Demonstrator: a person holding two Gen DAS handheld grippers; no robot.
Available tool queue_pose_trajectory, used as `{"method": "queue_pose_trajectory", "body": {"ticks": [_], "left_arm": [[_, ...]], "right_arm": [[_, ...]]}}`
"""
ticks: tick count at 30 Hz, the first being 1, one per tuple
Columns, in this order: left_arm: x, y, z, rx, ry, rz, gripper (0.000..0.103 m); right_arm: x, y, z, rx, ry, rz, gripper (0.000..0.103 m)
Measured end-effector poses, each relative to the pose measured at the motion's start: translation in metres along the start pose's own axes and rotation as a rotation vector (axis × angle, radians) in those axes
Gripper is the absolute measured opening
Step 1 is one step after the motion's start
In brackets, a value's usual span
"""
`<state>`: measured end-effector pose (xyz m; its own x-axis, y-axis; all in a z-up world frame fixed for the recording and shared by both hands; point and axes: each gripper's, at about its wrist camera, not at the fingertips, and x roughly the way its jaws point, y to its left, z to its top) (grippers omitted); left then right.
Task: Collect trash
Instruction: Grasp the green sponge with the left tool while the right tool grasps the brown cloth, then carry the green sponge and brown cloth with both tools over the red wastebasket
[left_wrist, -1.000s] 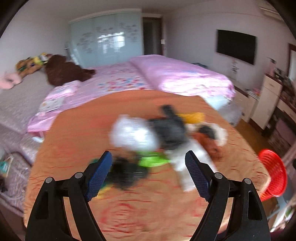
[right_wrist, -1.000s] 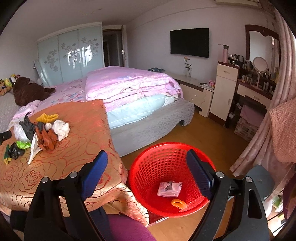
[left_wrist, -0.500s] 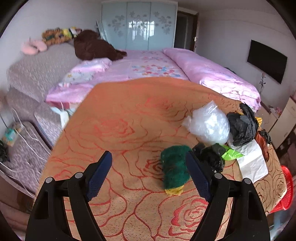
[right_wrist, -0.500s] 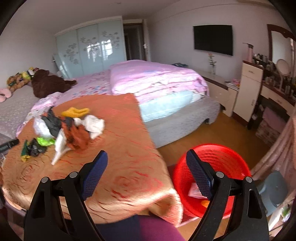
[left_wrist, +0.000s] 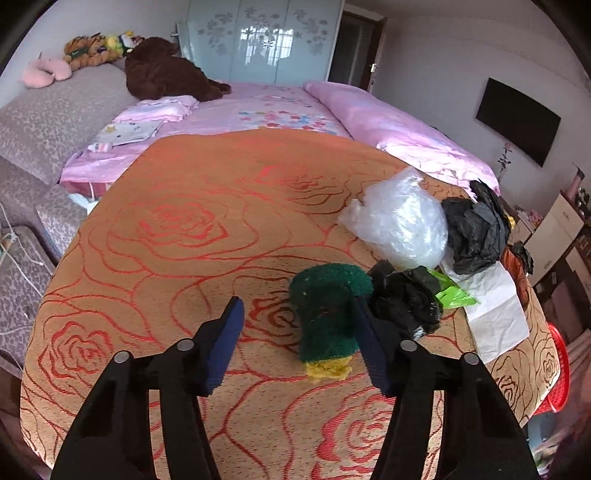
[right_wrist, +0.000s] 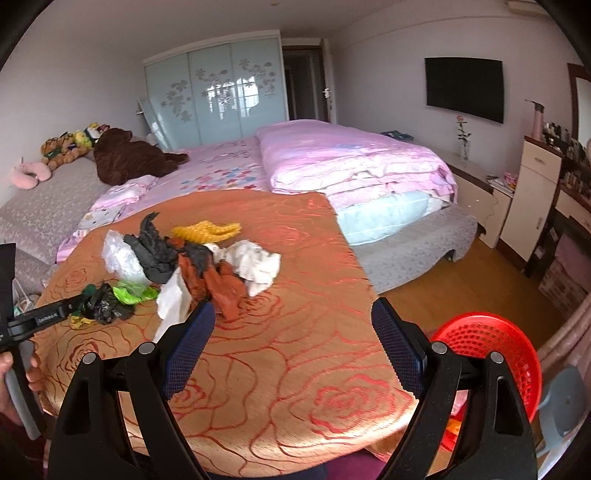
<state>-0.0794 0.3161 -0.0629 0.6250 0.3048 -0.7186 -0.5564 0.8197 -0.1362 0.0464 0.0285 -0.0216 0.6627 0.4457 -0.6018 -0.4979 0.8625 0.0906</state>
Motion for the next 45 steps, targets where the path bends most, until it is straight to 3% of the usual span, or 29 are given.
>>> {"method": "queue_pose_trajectory", "body": {"ticks": [6, 7, 17, 20, 26, 29, 31, 34, 45], "left_arm": [[0.001, -0.011, -0.004, 0.018, 0.007, -0.049, 0.029], [0.000, -0.011, -0.004, 0.020, 0.006, -0.053, 0.028], [-0.016, 0.000, 0.002, -0.004, -0.036, -0.065, 0.027], [-0.026, 0.002, 0.007, -0.012, -0.067, -0.063, 0.027], [-0.039, 0.003, 0.013, -0.016, -0.098, -0.058, 0.027], [-0.041, 0.000, 0.014, -0.010, -0.102, -0.061, 0.027], [-0.042, -0.001, 0.014, -0.007, -0.101, -0.062, 0.027], [-0.042, -0.004, 0.014, -0.003, -0.097, -0.060, 0.027], [-0.044, -0.023, 0.010, 0.032, -0.100, -0.080, 0.027]], "right_arm": [[0.019, 0.018, 0.006, -0.035, 0.023, 0.065, 0.084], [0.022, 0.021, 0.007, -0.036, 0.029, 0.072, 0.084], [0.057, 0.039, 0.026, -0.059, 0.060, 0.127, 0.083], [0.071, 0.042, 0.030, -0.067, 0.084, 0.155, 0.079], [0.102, 0.049, 0.031, -0.084, 0.173, 0.195, 0.059], [0.110, 0.054, 0.024, -0.101, 0.213, 0.227, 0.045], [0.109, 0.053, 0.021, -0.092, 0.213, 0.234, 0.036], [0.101, 0.049, 0.018, -0.072, 0.209, 0.243, 0.032], [0.055, 0.017, 0.004, -0.027, 0.153, 0.174, 0.032]]}}
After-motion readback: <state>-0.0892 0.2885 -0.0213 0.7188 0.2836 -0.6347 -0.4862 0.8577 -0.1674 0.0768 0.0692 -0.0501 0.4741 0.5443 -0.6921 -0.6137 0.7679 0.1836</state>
